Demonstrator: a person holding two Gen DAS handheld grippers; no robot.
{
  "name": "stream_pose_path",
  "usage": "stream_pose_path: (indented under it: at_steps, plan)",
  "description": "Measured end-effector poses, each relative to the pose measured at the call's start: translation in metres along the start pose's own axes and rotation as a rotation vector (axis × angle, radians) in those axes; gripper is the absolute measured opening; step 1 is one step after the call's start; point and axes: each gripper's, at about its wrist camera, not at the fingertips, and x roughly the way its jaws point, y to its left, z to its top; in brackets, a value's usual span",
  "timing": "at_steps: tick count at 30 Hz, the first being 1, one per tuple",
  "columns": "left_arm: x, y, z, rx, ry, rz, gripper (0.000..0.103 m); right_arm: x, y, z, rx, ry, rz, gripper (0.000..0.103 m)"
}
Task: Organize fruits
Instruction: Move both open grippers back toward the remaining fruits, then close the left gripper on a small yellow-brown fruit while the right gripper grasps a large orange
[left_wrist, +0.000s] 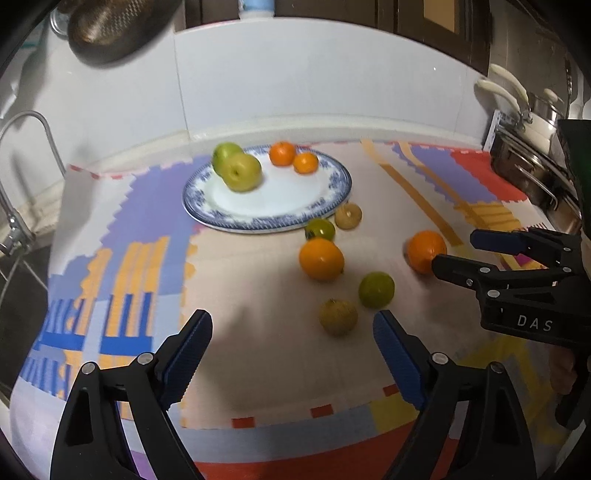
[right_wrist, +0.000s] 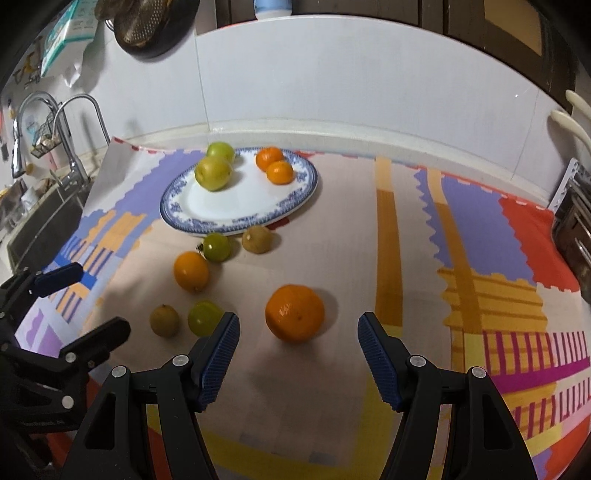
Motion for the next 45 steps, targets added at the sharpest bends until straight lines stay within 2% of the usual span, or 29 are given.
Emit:
stream_pose_path:
  at_steps: [6,13,14,17,19,23,34,45]
  plan:
    - [0.017,-0.005,-0.002,0.005,0.049,-0.023,0.079,0.012,-0.004,-0.003,-0.009,0.023,0.019,0.064]
    - [0.03,-0.014,0.002,0.006,0.076,-0.051,0.056,0.024,-0.007,-0.001,-0.014,0.04,0.065,0.054]
    - [0.031,-0.015,0.003,0.008,0.078,-0.055,0.055,0.026,-0.007,0.001,-0.013,0.041,0.071,0.053]
    - [0.034,-0.018,0.004,0.014,0.081,-0.06,0.047,0.03,-0.008,0.002,-0.009,0.046,0.072,0.049]
    - [0.036,-0.018,0.004,0.015,0.09,-0.066,0.038,0.034,-0.008,0.003,-0.01,0.052,0.075,0.048]
    - [0.037,-0.017,0.004,0.005,0.097,-0.086,0.028,0.037,-0.007,0.004,-0.018,0.058,0.085,0.043]
    - [0.023,-0.016,0.008,-0.004,0.059,-0.096,0.028,0.028,-0.004,0.003,-0.001,0.044,0.094,0.042]
    - [-0.009,-0.012,0.015,0.011,-0.014,-0.122,0.028,-0.005,0.004,0.003,0.019,-0.005,0.097,0.042]
